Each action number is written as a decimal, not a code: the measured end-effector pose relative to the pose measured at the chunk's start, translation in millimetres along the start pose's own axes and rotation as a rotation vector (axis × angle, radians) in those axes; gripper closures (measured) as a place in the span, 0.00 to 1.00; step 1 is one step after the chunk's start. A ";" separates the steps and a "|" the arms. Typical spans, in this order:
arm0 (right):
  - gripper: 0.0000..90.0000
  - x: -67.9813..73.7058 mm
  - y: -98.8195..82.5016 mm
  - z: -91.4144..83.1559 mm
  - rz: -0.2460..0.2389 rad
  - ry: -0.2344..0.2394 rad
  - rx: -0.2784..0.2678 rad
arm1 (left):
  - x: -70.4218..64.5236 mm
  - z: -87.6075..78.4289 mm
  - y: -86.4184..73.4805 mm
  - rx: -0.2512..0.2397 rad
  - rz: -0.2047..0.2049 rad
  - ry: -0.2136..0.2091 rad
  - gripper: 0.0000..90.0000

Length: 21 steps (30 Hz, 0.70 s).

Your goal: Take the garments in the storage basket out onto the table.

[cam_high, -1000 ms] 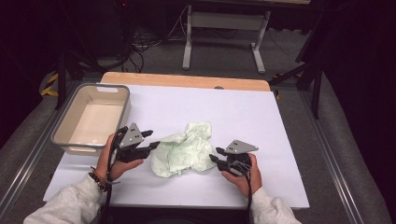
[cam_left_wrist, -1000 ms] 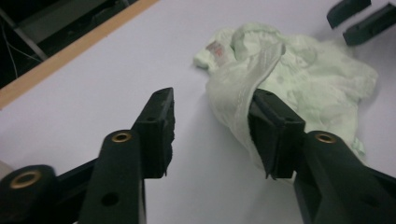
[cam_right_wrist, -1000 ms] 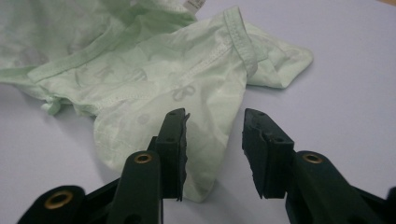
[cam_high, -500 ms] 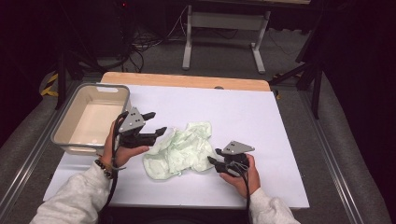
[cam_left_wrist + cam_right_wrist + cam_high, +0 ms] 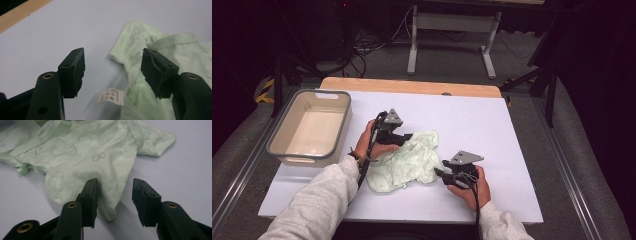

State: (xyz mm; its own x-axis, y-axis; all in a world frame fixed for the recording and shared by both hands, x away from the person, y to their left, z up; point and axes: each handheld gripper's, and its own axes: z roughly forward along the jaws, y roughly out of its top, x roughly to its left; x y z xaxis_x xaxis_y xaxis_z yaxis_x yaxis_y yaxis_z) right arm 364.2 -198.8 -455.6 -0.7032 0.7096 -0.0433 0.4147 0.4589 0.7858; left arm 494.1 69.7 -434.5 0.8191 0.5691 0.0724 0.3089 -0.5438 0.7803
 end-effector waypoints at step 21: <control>0.97 -1.0 -3.2 5.7 -0.011 0.071 0.068 | 1.4 47.1 6.3 0.101 0.040 -0.111 0.79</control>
State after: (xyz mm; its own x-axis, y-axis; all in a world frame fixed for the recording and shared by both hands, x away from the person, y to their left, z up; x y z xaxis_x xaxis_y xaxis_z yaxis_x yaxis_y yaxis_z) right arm 366.8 -198.0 -461.6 -0.7460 0.6660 -0.0057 0.4434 0.5030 0.7419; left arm 520.0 38.1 -458.8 0.8784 0.4771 0.0291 0.3173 -0.6275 0.7110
